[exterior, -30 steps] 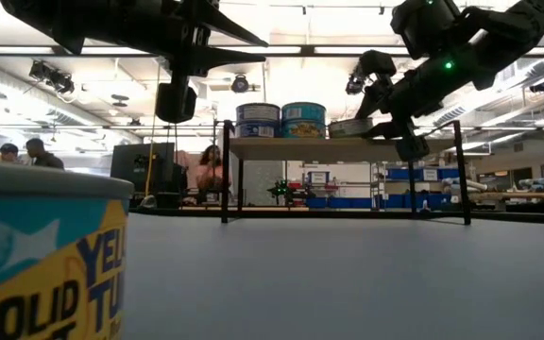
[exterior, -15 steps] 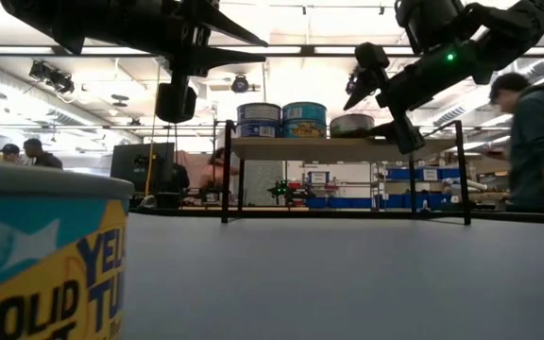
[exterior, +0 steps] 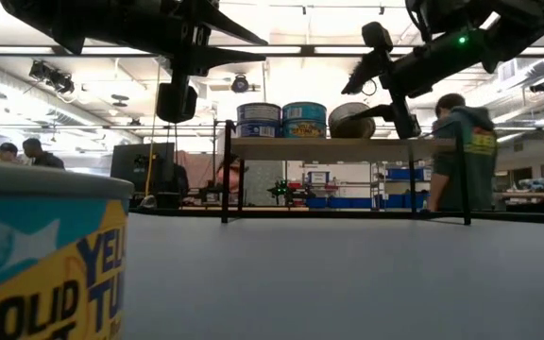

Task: Stack canned seafood by type on shelf
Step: Put the green tuna on the shelf, then stack the green tuna can on top of the green tuna can on the shelf

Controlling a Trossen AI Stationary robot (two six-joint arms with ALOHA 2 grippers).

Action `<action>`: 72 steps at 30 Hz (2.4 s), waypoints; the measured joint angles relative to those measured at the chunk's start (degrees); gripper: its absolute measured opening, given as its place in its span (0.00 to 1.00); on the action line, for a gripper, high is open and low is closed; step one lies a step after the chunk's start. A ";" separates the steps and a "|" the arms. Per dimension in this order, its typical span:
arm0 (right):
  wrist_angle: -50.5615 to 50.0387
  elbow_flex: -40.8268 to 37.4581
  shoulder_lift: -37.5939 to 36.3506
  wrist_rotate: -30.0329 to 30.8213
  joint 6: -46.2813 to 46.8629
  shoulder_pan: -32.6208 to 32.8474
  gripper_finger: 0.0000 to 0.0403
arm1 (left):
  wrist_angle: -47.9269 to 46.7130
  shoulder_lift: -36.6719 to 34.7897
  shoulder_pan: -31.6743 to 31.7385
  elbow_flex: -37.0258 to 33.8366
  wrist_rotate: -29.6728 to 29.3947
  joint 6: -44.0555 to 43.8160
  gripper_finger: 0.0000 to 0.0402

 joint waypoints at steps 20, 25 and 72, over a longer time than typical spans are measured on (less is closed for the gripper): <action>-10.04 0.05 -3.48 -20.14 -17.63 5.19 0.54 | -0.15 0.00 -0.12 0.00 12.32 2.87 0.15; -14.56 0.07 -6.58 -22.34 -33.17 4.57 0.49 | -0.04 0.00 -0.82 0.00 13.68 4.42 0.15; -34.98 11.91 -2.02 -28.11 -61.28 -8.26 0.03 | -7.59 -2.89 -2.05 0.64 12.30 5.74 0.09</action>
